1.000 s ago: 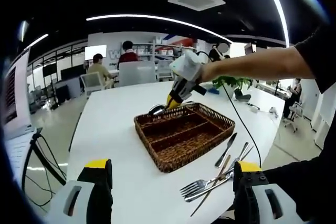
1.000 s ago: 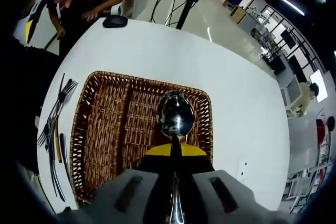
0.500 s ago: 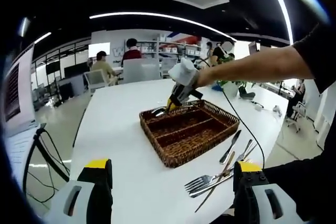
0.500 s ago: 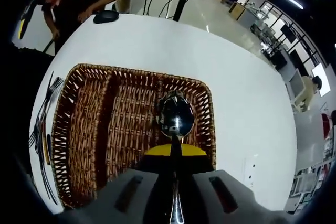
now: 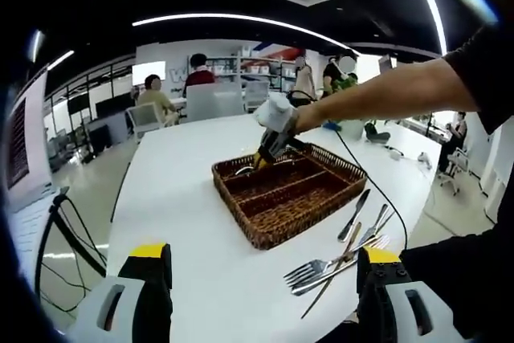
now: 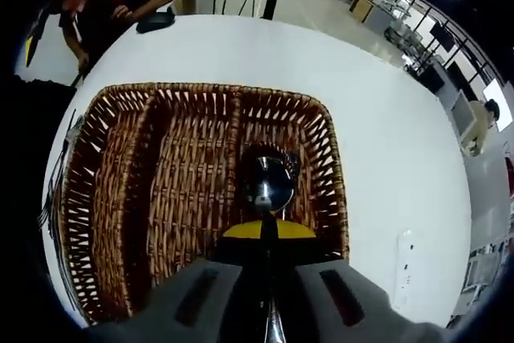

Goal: Arrange the knives, forks, and spoons in their matching storage slots by inserting each utensil handle-first until every utensil is classified and aligned in the correct compartment

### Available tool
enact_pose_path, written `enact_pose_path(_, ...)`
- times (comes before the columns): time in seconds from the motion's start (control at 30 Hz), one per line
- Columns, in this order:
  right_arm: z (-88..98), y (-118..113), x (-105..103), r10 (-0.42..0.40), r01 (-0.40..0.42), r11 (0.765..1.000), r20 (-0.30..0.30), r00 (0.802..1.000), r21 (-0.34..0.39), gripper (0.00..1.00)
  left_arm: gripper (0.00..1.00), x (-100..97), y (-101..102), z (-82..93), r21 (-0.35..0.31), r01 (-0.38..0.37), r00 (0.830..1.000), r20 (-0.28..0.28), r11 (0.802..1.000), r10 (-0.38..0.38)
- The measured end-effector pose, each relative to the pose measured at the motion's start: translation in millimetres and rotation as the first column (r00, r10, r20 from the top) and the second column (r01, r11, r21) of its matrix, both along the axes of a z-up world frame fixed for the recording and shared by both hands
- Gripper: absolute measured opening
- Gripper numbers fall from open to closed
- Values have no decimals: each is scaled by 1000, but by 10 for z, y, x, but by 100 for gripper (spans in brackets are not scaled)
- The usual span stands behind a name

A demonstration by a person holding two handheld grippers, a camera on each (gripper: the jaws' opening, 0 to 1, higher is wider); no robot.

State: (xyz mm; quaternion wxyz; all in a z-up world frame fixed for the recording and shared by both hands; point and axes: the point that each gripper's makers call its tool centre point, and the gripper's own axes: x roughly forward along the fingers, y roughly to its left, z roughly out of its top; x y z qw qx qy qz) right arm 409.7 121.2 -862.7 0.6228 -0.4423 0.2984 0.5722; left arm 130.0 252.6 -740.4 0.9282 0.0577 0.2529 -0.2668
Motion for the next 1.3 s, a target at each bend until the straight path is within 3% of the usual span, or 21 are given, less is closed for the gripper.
enact_pose_path(0.13,-152,23,0,10,-10,1000,8,1000,-18,0,100,-5,-6,-27,-1,-4,1000,-6,1000,4)
enact_pose_path(0.2,-190,11,12,-21,21,1000,-20,1000,-12,0,100,-10,-9,-33,-2,-5,1000,-8,1000,5)
enact_pose_path(0.3,-131,15,-35,-44,45,999,-37,998,27,0,100,-12,-16,-49,-2,-7,1000,-10,1000,7)
enact_pose_path(0.5,-74,1,-72,-45,44,998,6,999,41,2,100,-32,-106,-50,-4,8,1000,-15,1000,-8)
enact_pose_path(0.53,19,14,-76,-44,41,997,55,998,62,6,100,-33,-120,-26,-6,11,1000,-14,1000,-11)
enact_pose_path(0.6,165,68,-30,-63,52,990,87,994,129,22,100,-34,-128,10,-7,16,1000,-10,1000,-16)
enact_pose_path(0.67,367,39,66,-147,140,971,25,989,195,35,100,-9,-128,78,-7,19,1000,4,1000,-18)
enact_pose_path(0.73,590,53,170,-146,122,962,84,986,244,54,100,11,-134,145,-11,19,1000,22,1000,-19)
enact_pose_path(0.8,788,120,193,-185,163,934,40,982,317,70,100,18,-151,191,-21,21,999,30,1000,-21)
enact_pose_path(0.83,838,123,201,-196,171,927,41,980,334,78,100,17,-173,220,-29,26,999,36,999,-25)
enact_pose_path(0.87,951,96,151,-213,181,920,57,975,349,93,100,17,-186,228,-33,28,999,39,999,-27)
enact_pose_path(0.9,1064,69,100,-230,189,912,72,970,364,98,100,18,-200,237,-37,31,999,41,999,-30)
enact_pose_path(0.97,1232,27,35,-269,212,893,92,959,397,99,100,21,-237,261,-47,40,998,50,998,-38)
enact_pose_path(1.0,1359,-9,-83,-273,189,900,169,947,392,100,100,20,-252,273,-48,44,998,54,998,-41)
enact_pose_path(1.03,1403,18,-137,-282,191,888,167,945,417,100,100,22,-257,276,-49,45,998,55,998,-42)
enact_pose_path(1.07,1416,-55,-224,-304,242,870,81,949,430,100,100,29,-281,292,-54,51,997,62,997,-48)
enact_pose_path(1.1,1470,-102,-239,-319,253,859,80,944,446,100,100,33,-292,296,-55,53,997,63,997,-49)
enact_pose_path(1.13,1490,-176,-209,-340,285,839,38,940,464,100,100,37,-309,308,-55,55,996,67,997,-52)
enact_pose_path(1.17,1541,-237,-209,-360,300,823,34,932,482,100,100,49,-311,311,-58,59,996,72,997,-54)
enact_pose_path(1.2,1625,-255,-317,-369,285,814,71,927,506,100,100,53,-326,326,-63,62,995,76,996,-58)
enact_pose_path(1.3,1792,-441,-528,-413,301,771,81,907,561,99,100,63,-389,382,-66,76,993,94,995,-70)
